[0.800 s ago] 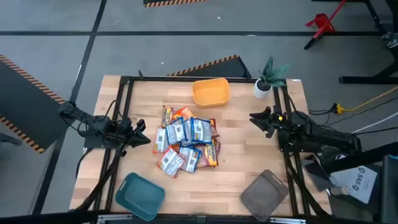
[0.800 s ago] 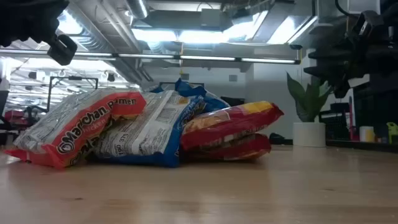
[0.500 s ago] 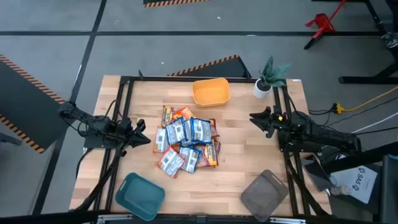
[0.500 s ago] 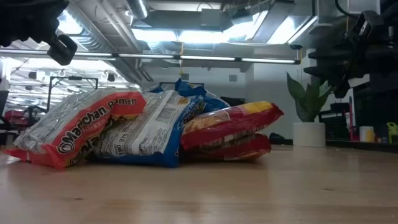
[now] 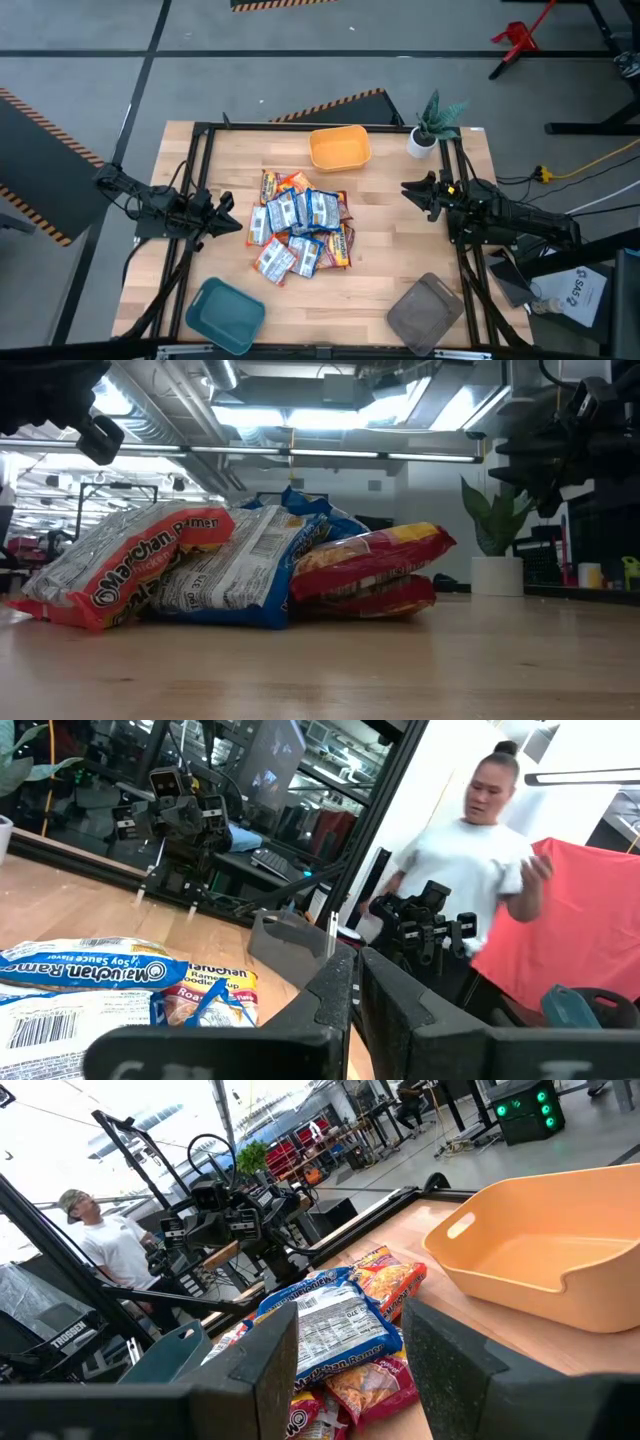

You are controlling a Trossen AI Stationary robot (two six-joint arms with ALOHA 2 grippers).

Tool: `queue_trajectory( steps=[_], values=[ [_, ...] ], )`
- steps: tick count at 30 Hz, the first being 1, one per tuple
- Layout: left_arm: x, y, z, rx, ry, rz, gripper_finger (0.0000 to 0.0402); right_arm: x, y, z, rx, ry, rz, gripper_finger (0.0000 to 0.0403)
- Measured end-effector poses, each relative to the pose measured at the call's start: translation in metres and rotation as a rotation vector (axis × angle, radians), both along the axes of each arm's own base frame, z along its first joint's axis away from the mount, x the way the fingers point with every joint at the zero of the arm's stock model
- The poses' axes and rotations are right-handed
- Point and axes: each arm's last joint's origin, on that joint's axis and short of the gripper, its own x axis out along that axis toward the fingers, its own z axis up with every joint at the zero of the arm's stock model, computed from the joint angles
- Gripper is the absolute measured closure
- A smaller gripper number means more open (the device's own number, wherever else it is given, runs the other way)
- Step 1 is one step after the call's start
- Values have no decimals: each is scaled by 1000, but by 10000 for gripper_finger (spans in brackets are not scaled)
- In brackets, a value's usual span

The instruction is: Sort Maruchan noodles

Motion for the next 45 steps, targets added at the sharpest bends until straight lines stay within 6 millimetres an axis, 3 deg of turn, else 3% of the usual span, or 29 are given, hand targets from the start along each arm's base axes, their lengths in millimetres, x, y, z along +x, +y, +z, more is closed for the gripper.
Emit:
queue_trajectory(
  steps=[28,41,45],
  values=[
    [0,0,0,0,0,0,384,0,0,0,1,-6,4,237],
    [0,0,0,1,0,0,384,-1,-2,4,189,-85,-71,237],
    [0,2,1,81,-29,76,384,-1,-3,4,237,-96,-87,237]
  ],
)
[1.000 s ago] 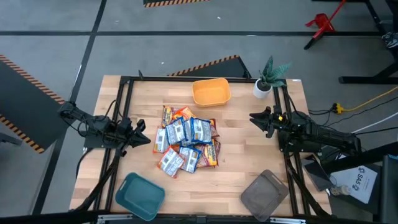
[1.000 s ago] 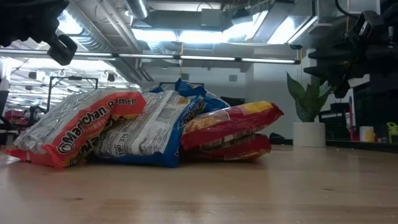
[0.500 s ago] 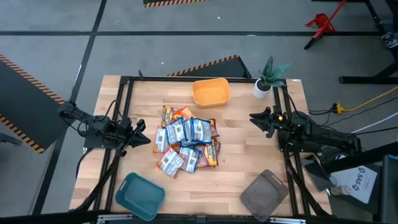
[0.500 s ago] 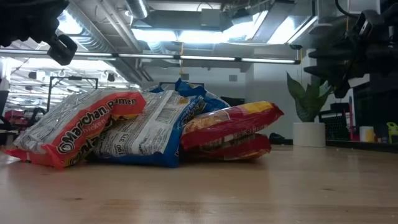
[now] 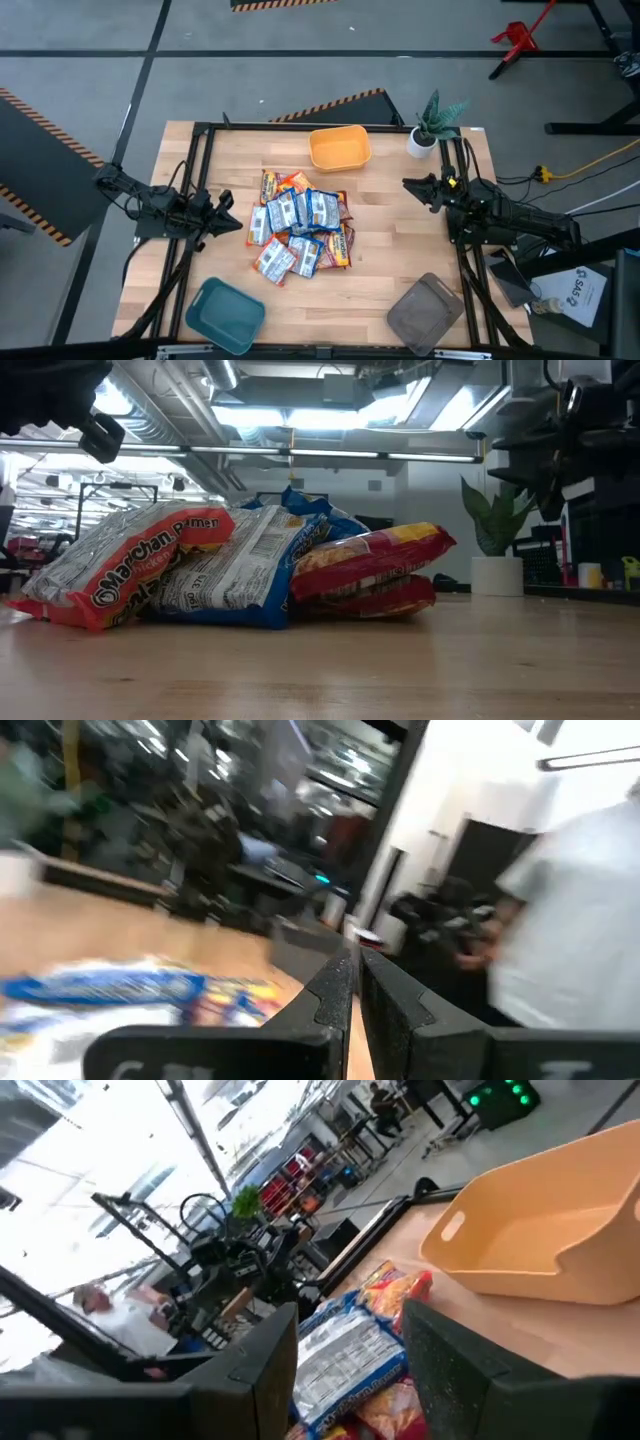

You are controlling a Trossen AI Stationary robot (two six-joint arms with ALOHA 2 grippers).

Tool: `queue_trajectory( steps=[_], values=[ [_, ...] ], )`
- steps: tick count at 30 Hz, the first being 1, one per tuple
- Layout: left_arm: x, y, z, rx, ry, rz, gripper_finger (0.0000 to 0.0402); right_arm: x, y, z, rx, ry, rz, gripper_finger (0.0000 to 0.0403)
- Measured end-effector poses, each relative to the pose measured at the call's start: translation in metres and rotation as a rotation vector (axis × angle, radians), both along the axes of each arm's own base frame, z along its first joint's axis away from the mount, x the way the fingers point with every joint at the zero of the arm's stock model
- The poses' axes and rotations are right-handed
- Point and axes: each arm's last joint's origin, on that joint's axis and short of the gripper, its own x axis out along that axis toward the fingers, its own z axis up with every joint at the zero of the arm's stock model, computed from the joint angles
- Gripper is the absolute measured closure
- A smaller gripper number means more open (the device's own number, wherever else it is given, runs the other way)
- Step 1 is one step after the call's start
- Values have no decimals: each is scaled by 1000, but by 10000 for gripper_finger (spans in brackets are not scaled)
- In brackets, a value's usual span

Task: Sort Maruchan noodles
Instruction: Put the blue noodle pack into the black bin

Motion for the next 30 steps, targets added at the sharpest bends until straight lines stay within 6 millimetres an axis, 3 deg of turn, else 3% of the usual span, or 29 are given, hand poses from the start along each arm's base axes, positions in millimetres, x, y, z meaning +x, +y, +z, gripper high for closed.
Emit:
queue_trajectory(
  steps=[12,22,30],
  values=[
    [-1,7,7,-70,-49,207,384,-1,-2,0,37,-7,-61,237],
    [-2,14,7,-168,-33,450,384,-3,-4,14,44,-167,-142,237],
    [-4,16,9,-299,-63,466,384,-4,-3,17,37,-198,-133,237]
  ],
)
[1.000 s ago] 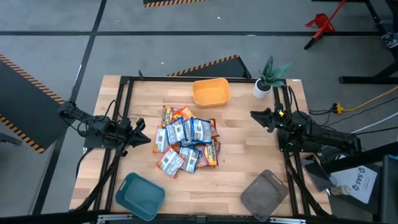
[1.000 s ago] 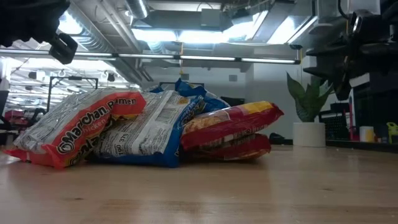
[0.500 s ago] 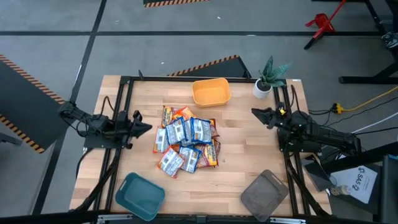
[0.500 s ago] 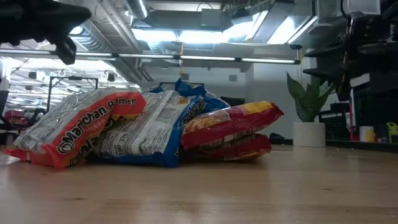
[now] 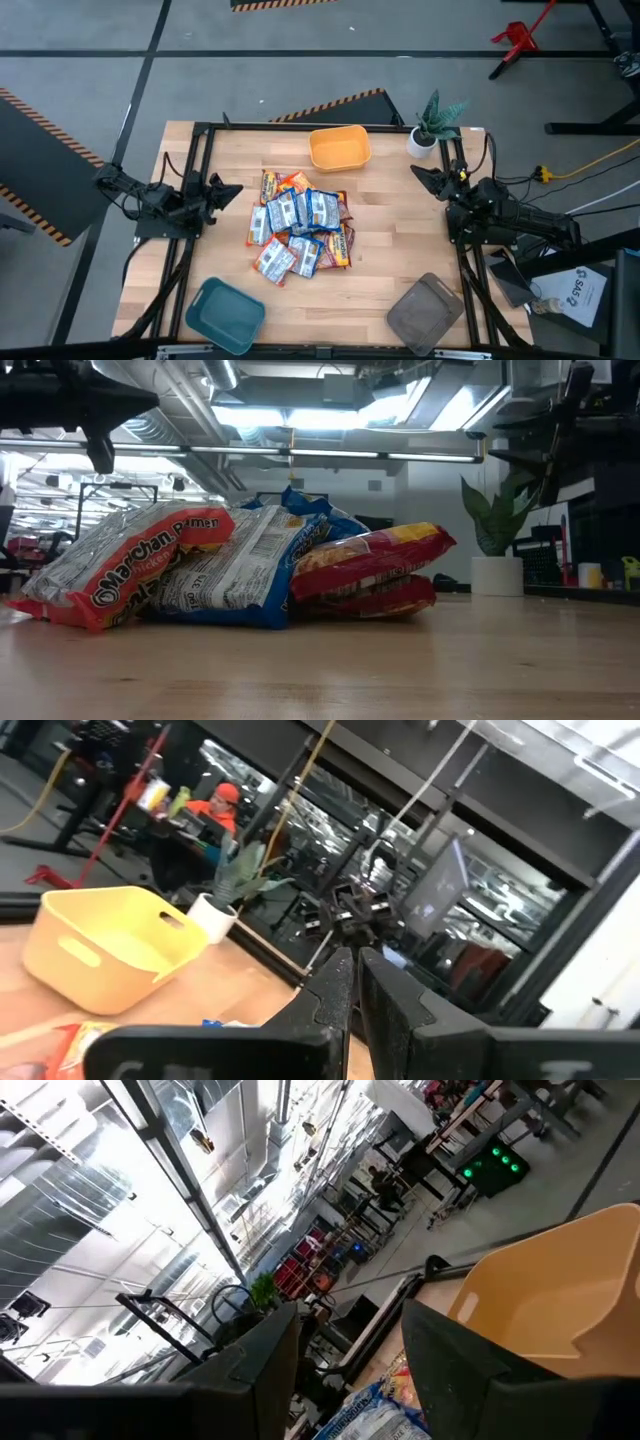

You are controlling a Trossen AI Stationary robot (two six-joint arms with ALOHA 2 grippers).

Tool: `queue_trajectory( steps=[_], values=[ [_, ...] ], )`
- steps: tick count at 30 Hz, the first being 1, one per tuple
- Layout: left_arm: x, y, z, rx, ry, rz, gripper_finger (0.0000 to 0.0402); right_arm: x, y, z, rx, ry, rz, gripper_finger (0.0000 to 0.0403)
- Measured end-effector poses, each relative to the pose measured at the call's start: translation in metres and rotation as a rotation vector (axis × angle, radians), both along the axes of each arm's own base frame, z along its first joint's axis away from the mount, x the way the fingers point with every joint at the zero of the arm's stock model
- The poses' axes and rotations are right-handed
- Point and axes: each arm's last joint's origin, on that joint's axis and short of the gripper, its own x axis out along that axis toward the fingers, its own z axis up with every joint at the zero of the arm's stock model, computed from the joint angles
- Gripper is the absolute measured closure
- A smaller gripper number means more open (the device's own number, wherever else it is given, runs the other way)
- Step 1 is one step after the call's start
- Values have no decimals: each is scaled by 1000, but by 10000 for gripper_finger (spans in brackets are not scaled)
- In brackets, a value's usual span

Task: Sort Maruchan noodles
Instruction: Put the blue noodle pack into the black bin

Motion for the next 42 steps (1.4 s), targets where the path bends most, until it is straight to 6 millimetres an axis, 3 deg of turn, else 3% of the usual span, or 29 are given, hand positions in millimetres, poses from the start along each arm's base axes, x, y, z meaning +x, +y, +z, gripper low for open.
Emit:
queue_trajectory(
  steps=[5,9,14,19,26,33,38,42],
  values=[
    [-1,1,3,-27,-27,34,384,-1,0,3,10,-22,15,237],
    [-5,3,12,-73,-128,33,384,-4,1,17,-12,-49,11,237],
    [-9,5,20,-110,-222,18,384,-9,2,46,-118,-49,-29,237],
    [-11,5,24,-121,-243,10,369,-2,0,77,-225,109,-61,236],
    [-17,6,59,-10,-282,-29,315,37,-6,113,-331,329,20,171],
    [-5,-2,95,188,-201,-57,246,88,-11,142,-361,376,249,86],
    [15,-12,110,250,-75,-112,214,122,-14,160,-327,400,383,80],
    [29,-16,119,236,91,-138,208,147,-11,160,-345,582,426,90]
  ],
)
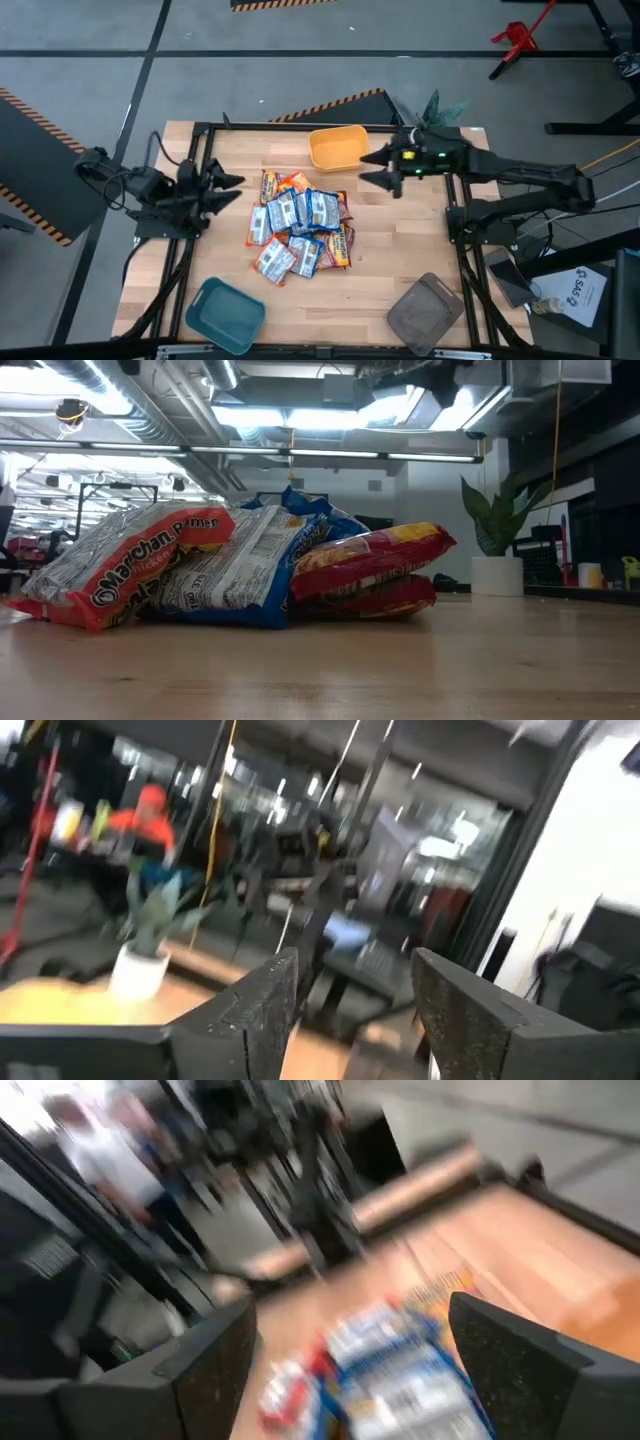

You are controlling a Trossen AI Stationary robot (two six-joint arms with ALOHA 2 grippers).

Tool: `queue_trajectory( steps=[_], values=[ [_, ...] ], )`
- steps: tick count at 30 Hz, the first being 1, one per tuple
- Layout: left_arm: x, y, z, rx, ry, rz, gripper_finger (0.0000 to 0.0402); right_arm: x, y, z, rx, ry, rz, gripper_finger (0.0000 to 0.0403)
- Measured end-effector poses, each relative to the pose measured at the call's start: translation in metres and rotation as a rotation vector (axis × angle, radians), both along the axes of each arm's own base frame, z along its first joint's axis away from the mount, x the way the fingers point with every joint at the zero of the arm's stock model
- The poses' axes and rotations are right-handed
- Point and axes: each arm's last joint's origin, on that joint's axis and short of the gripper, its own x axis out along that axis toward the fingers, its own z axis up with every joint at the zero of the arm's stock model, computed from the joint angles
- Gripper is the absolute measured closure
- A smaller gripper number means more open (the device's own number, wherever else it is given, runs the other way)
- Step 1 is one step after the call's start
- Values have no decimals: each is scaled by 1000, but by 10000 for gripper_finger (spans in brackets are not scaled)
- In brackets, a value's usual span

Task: Sort Maruchan noodles
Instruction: Put the blue noodle pack into the black bin

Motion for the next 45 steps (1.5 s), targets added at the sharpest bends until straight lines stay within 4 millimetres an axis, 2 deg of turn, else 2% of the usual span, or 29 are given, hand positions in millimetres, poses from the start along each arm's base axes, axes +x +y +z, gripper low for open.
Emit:
queue_trajectory(
  steps=[4,8,15,21,26,30,34,39,45],
  values=[
    [9,0,6,39,160,23,208,21,9,-11,-56,200,-10,98],
    [16,0,7,70,247,21,208,42,27,-31,-87,331,14,99],
    [19,5,8,69,256,9,208,67,69,-67,-189,461,37,100],
    [20,8,8,29,251,-8,207,86,106,-69,-429,489,2,100],
    [21,11,7,29,259,-1,207,109,134,-76,-670,514,107,100],
    [21,13,7,27,259,14,207,124,141,-90,-658,549,148,100],
    [21,13,6,29,264,14,207,130,143,-101,-589,573,164,100],
    [21,13,6,34,270,14,207,129,139,-111,-571,640,8,100],
    [21,13,5,38,275,15,207,131,140,-125,-608,703,7,100]
  ],
)
